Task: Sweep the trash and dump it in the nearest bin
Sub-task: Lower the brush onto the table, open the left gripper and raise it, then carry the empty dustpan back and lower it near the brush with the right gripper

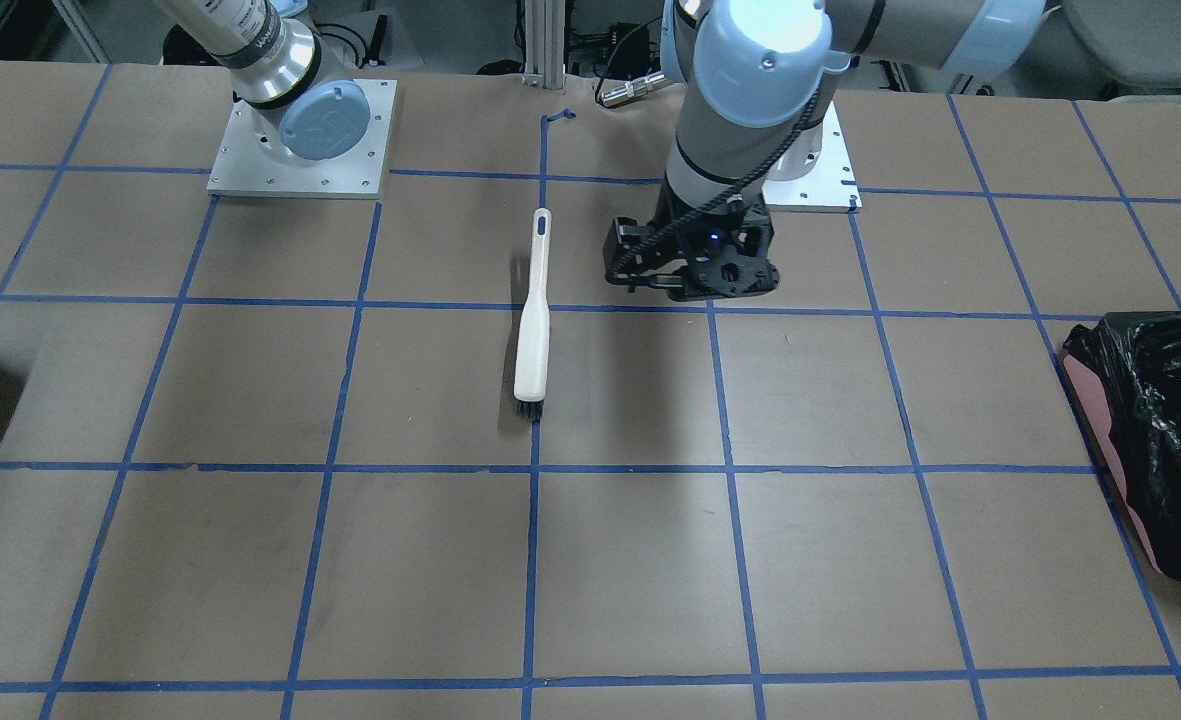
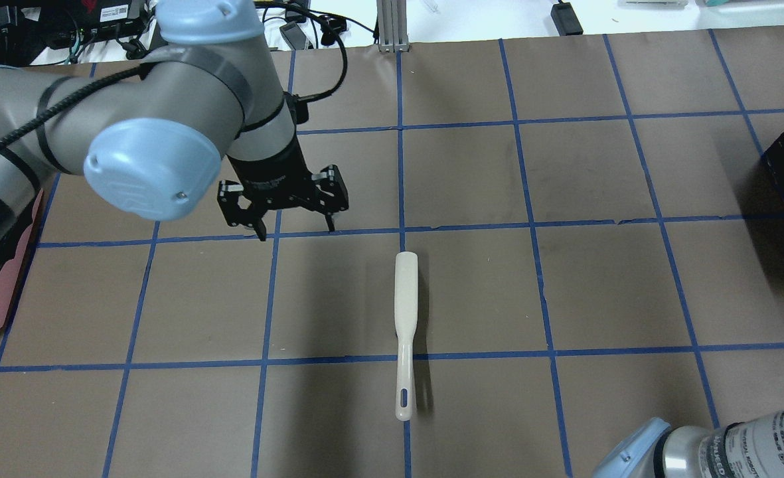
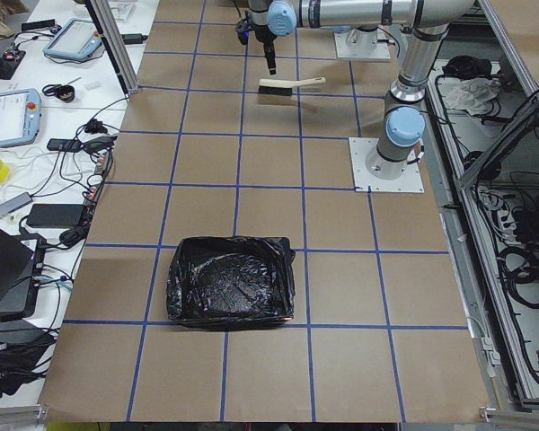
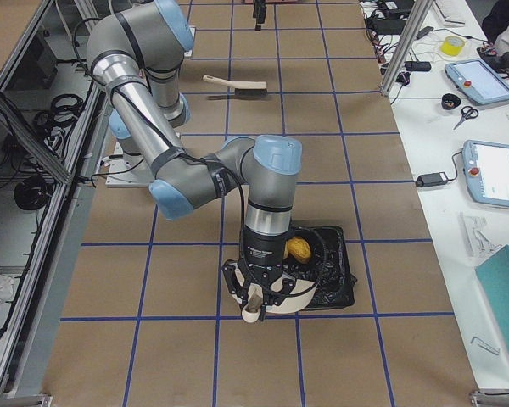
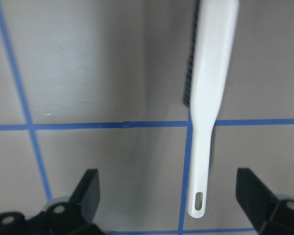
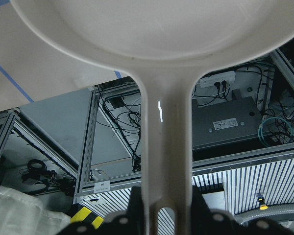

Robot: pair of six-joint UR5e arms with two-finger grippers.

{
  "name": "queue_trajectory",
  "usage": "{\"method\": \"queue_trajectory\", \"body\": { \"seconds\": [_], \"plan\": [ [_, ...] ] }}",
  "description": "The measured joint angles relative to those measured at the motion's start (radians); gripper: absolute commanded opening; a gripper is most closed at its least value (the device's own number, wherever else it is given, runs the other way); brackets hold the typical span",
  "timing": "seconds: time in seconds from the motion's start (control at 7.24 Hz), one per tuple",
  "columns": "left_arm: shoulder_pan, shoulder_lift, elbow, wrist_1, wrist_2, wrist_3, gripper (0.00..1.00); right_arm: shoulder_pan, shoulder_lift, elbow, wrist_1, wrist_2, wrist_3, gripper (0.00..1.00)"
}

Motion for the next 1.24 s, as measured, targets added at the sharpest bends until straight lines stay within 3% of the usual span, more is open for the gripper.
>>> {"method": "queue_trajectory", "body": {
  "seconds": [0.28,0.69,1.24],
  "plan": [
    [0.106,-0.003,0.015,0.042,0.048,0.062,1.00,0.000,-0.007,0.002,0.005,0.033,0.040,0.00],
    [0.218,0.031,0.021,0.042,0.055,0.306,1.00,0.027,-0.088,0.018,0.207,0.109,0.248,0.00],
    [0.228,0.095,0.018,0.029,0.023,0.343,1.00,0.266,-0.124,0.077,0.377,0.269,0.614,0.00]
  ]
}}
